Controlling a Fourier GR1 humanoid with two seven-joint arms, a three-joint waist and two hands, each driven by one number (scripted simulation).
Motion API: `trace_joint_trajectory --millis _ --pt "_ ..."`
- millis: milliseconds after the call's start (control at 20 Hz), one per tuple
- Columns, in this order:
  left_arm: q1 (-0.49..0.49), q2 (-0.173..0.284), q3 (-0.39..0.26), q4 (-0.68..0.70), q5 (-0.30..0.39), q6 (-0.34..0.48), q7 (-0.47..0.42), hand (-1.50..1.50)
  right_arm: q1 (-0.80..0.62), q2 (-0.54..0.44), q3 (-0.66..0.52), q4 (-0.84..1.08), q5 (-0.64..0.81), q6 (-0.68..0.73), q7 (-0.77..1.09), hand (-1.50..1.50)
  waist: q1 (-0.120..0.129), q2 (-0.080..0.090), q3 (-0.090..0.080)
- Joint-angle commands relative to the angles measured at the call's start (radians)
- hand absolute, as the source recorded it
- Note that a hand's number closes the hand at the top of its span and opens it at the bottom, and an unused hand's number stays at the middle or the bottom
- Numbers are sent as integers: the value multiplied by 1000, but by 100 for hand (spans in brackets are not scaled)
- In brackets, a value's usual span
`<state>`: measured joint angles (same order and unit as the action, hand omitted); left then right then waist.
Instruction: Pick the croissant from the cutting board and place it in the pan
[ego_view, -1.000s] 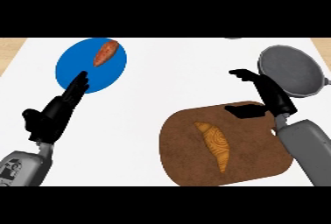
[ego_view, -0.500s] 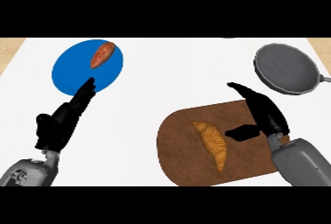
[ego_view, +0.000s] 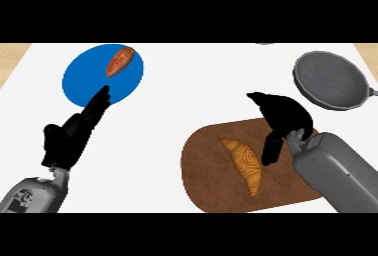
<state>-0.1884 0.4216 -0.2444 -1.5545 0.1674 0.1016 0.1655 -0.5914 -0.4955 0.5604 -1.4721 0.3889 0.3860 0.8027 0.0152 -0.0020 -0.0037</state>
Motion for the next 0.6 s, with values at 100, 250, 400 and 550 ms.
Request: trace_joint_trajectory --millis 100,250,400,550 --pt "38 6 -1 -30 -2 -21 -21 0 -121 152 42 65 -146 292 305 -150 12 -2 0" --pt "-18 -26 -8 -9 -21 4 10 0 -152 211 41 142 -204 339 373 -150 -2 0 1" --pt "23 -30 -5 17 -31 0 -26 0 -187 224 46 160 -220 354 421 -150 -8 -1 1" --pt "9 -6 32 -22 4 -20 28 0 -141 240 88 118 -212 327 466 -150 -21 -6 2"
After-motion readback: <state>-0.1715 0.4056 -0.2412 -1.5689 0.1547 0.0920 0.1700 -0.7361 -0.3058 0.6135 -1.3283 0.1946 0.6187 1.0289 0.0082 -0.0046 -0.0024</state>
